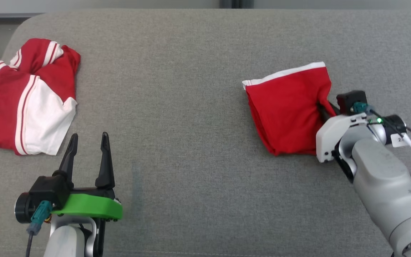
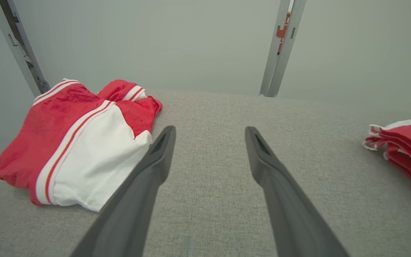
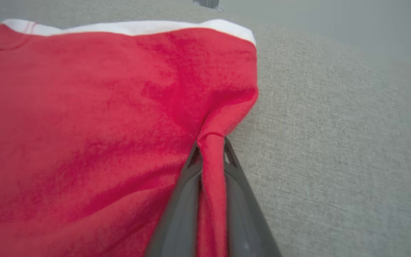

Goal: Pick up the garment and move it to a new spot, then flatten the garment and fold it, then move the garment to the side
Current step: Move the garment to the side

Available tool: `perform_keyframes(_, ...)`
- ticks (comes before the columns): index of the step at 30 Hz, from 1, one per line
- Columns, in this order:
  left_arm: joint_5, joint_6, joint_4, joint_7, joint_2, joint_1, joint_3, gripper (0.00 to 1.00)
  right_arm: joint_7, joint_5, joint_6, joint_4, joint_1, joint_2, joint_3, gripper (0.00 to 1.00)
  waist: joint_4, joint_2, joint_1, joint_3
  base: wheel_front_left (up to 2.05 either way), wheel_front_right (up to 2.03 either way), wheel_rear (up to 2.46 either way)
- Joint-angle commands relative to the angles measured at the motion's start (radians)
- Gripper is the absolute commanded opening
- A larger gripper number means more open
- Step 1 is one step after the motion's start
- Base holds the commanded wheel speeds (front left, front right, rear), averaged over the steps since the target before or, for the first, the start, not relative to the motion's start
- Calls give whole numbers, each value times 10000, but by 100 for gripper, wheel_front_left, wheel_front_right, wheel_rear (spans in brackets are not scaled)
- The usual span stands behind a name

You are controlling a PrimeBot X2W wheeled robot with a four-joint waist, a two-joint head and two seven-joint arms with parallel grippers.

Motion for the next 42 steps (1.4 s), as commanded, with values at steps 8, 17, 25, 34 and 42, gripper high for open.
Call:
perform_keyframes(8, 119, -79, -595, -34, 14, -851, 45, 100, 391, 76, -14, -376, -1797, -1571, 1129, 0, -1217, 0, 0, 2049, 0, 0, 0)
perform_keyframes(17, 426, -200, -1176, -32, 198, -1558, 18, 100, 686, 586, -14, -766, -3144, -3837, 1587, 0, -1976, 0, 0, 3382, 0, 0, 0)
perform_keyframes(25, 530, -241, -1723, -34, 426, -1687, -196, 100, 1008, 1072, -13, -1053, -3776, -5247, 1760, 0, -2002, 0, 0, 3723, 0, 0, 0)
perform_keyframes(34, 494, -254, -2094, -34, 502, -1375, -154, 100, 1611, 1044, -14, -1031, -4496, -5679, 2027, 0, -1888, 0, 0, 3837, 0, 0, 0)
perform_keyframes(42, 391, -258, -1870, -34, 359, -1362, -119, 100, 967, 826, -14, -763, -4553, -5505, 1653, 100, -1754, 0, 0, 3574, 0, 0, 0)
